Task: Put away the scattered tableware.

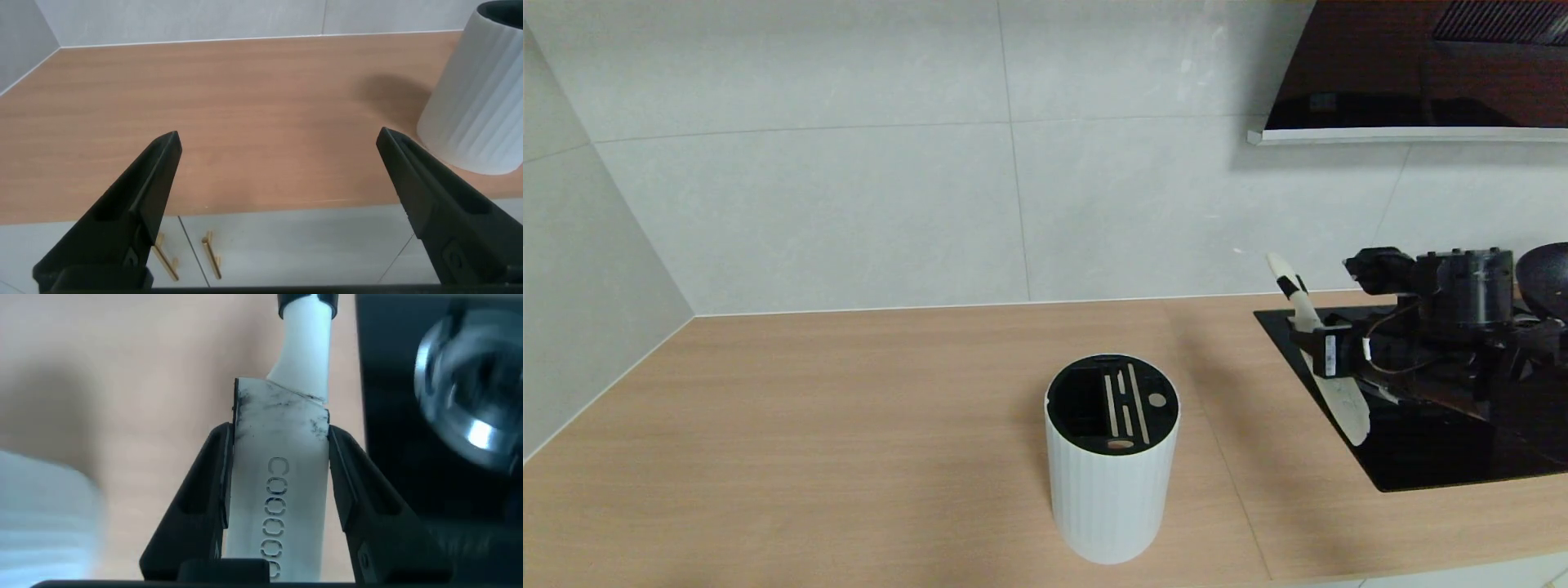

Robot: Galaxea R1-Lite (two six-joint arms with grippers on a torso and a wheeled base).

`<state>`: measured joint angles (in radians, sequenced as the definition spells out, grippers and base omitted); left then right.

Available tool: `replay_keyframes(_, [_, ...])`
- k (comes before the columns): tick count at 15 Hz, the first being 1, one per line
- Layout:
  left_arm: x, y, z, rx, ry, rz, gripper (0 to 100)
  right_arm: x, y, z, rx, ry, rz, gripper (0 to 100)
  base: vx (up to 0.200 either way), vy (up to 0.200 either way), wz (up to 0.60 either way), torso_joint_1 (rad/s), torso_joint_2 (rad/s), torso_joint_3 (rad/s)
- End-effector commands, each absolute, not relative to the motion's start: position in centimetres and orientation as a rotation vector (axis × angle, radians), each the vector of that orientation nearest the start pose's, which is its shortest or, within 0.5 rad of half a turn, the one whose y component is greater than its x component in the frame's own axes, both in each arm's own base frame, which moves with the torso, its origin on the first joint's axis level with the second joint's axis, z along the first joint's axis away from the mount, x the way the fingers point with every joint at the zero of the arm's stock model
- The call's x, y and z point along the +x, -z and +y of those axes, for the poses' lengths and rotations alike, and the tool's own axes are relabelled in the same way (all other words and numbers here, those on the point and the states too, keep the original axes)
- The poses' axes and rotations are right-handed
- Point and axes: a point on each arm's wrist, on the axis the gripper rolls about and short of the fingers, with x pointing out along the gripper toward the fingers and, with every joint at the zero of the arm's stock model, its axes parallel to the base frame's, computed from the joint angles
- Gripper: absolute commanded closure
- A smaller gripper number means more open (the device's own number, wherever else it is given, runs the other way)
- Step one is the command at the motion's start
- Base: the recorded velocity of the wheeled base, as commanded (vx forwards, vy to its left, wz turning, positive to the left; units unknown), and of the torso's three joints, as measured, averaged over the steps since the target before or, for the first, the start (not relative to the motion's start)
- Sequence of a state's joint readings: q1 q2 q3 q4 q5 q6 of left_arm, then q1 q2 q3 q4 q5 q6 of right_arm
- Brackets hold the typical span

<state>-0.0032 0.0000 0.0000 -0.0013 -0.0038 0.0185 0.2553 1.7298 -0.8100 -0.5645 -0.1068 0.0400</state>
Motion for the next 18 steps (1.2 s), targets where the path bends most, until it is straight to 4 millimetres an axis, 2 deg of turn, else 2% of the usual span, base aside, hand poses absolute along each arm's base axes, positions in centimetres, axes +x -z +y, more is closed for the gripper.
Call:
replay_keyframes(1, [-2.3, -7.6, 0.0, 0.049, 0.012, -0.002, 0, 27.6, -21.5, 9.3, -0.003, -0.221, 0.197, 100, 0.0, 0.0, 0.0, 0.0, 0.0, 0.0])
replay_keyframes(2, [-2.3, -7.7, -0.1, 0.091, 0.03, -0.012, 0, 26.9, -22.0, 10.4, -0.004, -0.264, 0.18, 100, 0.0, 0.0, 0.0, 0.0, 0.0, 0.0])
replay_keyframes(3, [-2.7, -9.3, -0.2, 0.103, 0.076, -0.067, 0, 26.5, -22.6, 11.0, -0.001, -0.289, 0.159, 100, 0.0, 0.0, 0.0, 0.0, 0.0, 0.0])
replay_keyframes(5, [-3.0, -14.8, -0.3, 0.062, 0.248, -0.076, 0, 26.4, -23.7, 11.8, 0.007, -0.321, 0.124, 100, 0.0, 0.0, 0.0, 0.0, 0.0, 0.0])
replay_keyframes(6, [-1.4, -19.0, -0.5, 0.036, 0.327, -0.015, 0, 26.3, -25.0, 13.4, 0.016, -0.371, 0.084, 100, 0.0, 0.0, 0.0, 0.0, 0.0, 0.0])
replay_keyframes(7, [-0.7, -20.0, -0.5, 0.034, 0.347, 0.005, 0, 26.2, -25.2, 13.8, 0.018, -0.385, 0.078, 100, 0.0, 0.0, 0.0, 0.0, 0.0, 0.0])
replay_keyframes(8, [2.9, -23.7, -1.1, 0.023, 0.455, 0.075, 0, 25.3, -25.3, 15.3, 0.016, -0.432, 0.09, 100, 0.0, 0.0, 0.0, 0.0, 0.0, 0.0])
replay_keyframes(9, [5.6, -25.1, -1.5, 0.011, 0.504, 0.134, 0, 24.6, -24.8, 15.9, 0.021, -0.461, 0.109, 100, 0.0, 0.0, 0.0, 0.0, 0.0, 0.0])
replay_keyframes(10, [6.2, -25.4, -1.6, 0.009, 0.514, 0.143, 0, 24.4, -24.7, 16.0, 0.022, -0.467, 0.113, 100, 0.0, 0.0, 0.0, 0.0, 0.0, 0.0])
replay_keyframes(11, [9.8, -26.0, -2.9, -0.009, 0.604, 0.215, 0, 23.3, -24.3, 17.3, 0.024, -0.523, 0.126, 100, 0.0, 0.0, 0.0, 0.0, 0.0, 0.0])
replay_keyframes(12, [12.4, -25.7, -4.9, -0.076, 0.703, 0.262, 0, 22.8, -24.1, 18.3, 0.023, -0.561, 0.135, 100, 0.0, 0.0, 0.0, 0.0, 0.0, 0.0])
replay_keyframes(13, [13.1, -25.4, -5.7, -0.121, 0.736, 0.285, 0, 22.5, -24.0, 18.7, 0.02, -0.579, 0.14, 100, 0.0, 0.0, 0.0, 0.0, 0.0, 0.0])
replay_keyframes(14, [15.6, -24.4, -8.9, -0.281, 0.829, 0.339, 0, 22.0, -23.4, 20.2, 0.012, -0.627, 0.157, 100, 0.0, 0.0, 0.0, 0.0, 0.0, 0.0])
replay_keyframes(15, [17.2, -23.7, -10.4, -0.38, 0.847, 0.337, 0, 21.5, -23.3, 20.8, 0.011, -0.648, 0.162, 100, 0.0, 0.0, 0.0, 0.0, 0.0, 0.0])
replay_keyframes(17, [19.5, -22.7, -12.2, -0.465, 0.828, 0.292, 0, 20.5, -23.5, 21.6, 0.042, -0.664, 0.165, 100, 0.0, 0.0, 0.0, 0.0, 0.0, 0.0])
replay_keyframes(18, [20.1, -22.5, -12.6, -0.482, 0.815, 0.278, 0, 20.0, -23.7, 22.0, 0.048, -0.675, 0.159, 100, 0.0, 0.0, 0.0, 0.0, 0.0, 0.0])
